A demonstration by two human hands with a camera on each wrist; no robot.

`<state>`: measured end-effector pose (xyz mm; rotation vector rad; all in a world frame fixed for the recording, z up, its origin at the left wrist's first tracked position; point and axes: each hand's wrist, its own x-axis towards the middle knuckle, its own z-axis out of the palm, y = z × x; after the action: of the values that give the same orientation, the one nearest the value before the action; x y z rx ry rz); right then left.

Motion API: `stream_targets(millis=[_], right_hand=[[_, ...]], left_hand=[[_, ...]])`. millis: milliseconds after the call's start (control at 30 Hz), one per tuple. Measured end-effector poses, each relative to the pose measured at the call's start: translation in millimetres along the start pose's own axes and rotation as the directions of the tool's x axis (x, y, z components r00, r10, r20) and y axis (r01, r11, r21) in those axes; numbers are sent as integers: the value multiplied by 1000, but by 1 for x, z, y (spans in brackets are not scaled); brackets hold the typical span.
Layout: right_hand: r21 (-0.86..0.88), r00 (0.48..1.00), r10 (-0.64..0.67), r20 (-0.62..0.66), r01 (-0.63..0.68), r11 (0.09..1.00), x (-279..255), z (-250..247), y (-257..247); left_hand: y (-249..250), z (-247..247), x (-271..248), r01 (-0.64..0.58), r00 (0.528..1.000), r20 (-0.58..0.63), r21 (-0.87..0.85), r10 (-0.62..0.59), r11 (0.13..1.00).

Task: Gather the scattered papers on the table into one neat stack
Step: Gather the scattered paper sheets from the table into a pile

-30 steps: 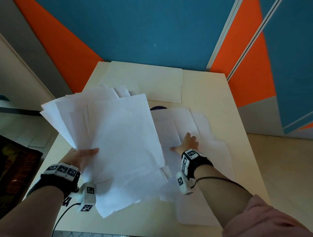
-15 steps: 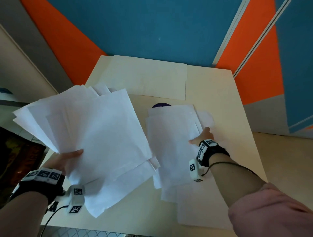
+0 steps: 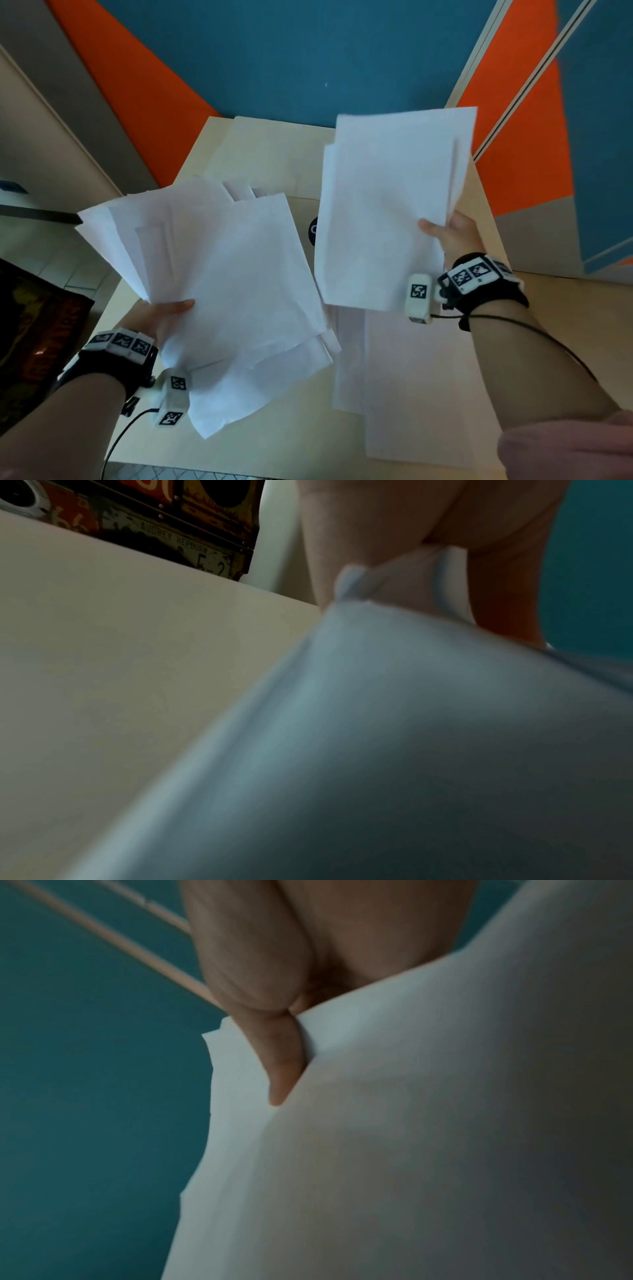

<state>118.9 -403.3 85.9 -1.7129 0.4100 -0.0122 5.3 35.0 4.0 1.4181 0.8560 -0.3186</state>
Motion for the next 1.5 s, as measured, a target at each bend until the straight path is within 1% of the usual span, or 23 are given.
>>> stream_targets(millis=[167, 267, 367, 433, 500, 567, 633, 700, 767, 866, 966, 1033, 1066, 1100, 1133, 1166, 1200, 1233, 1266, 1300, 1366, 1433, 1500], right_hand=[[268, 995, 52, 87, -74, 961, -12, 4, 0], [344, 980, 102, 172, -157, 926, -21, 17, 7], [229, 935, 189, 300, -263, 937, -41, 38, 17], [170, 905, 264, 335, -333, 927, -53, 54, 30], [114, 885, 314, 343, -371, 922, -61, 67, 42], [29, 900, 325, 292, -348, 937, -64, 76, 50], [-6, 922, 317, 222, -324, 946, -62, 81, 57], [-1, 928, 299, 220, -307, 952, -62, 83, 60], [-36, 936, 262, 234, -261, 965, -64, 86, 61], [-46, 945, 221, 242, -216, 975, -69, 88, 63], [-141, 947, 204, 248, -173, 975, -66, 77, 67], [-302, 970, 193, 145, -142, 943, -59, 50, 77], [-398, 983, 182, 36, -153, 905, -55, 31, 83], [-491, 978, 184, -99, -209, 846, -52, 10, 91], [-551, 941, 229, -249, -332, 766, -52, -10, 98], [-575, 878, 299, -375, -473, 668, -55, -28, 104], [-578, 810, 372, -453, -584, 570, -60, -41, 109], [-584, 759, 434, -485, -651, 486, -64, -52, 110], [-592, 728, 481, -489, -682, 429, -66, -57, 115], [-604, 719, 505, -477, -686, 406, -66, -59, 119], [-598, 734, 528, -427, -668, 444, -62, -57, 125], [-607, 765, 526, -371, -628, 486, -58, -50, 127], [-664, 795, 498, -345, -582, 470, -54, -44, 128]], left_hand=[[9, 17, -1, -67, 998, 0, 0, 67, 998], [16, 27, -1, -68, 998, 18, 34, 68, 997], [21, 38, 0, -87, 994, 71, 25, 85, 996], [23, 52, 0, -102, 984, 148, 39, 96, 994], [27, 66, -5, -143, 975, 184, 80, 127, 986], [29, 75, -4, -149, 967, 220, 73, 130, 986], [26, 79, -2, -96, 976, 203, 60, 82, 994], [22, 77, 4, -43, 980, 195, 42, 34, 998], [22, 79, 0, -67, 977, 209, 95, 46, 993], [16, 82, 1, -162, 975, 177, 171, 131, 972], [11, 77, 11, -149, 985, 112, 204, 128, 968], [9, 68, 16, -141, 989, 81, 207, 127, 968], [9, 64, 18, -139, 990, 66, 202, 128, 969], [7, 60, 21, -142, 990, 53, 192, 134, 971], [6, 56, 22, -144, 990, 38, 176, 139, 974], [5, 53, 24, -148, 989, 30, 168, 145, 975], [4, 48, 26, -149, 989, 6, 167, 150, 975], [2, 45, 26, -152, 988, -6, 162, 155, 975], [1, 42, 26, -146, 989, -14, 151, 150, 978], [0, 38, 26, -144, 989, -17, 133, 147, 981], [-2, 30, 30, -144, 989, -5, 105, 146, 984], [-3, 23, 33, -140, 990, 8, 65, 140, 988], [-2, 20, 31, -130, 992, -3, 55, 130, 990]])
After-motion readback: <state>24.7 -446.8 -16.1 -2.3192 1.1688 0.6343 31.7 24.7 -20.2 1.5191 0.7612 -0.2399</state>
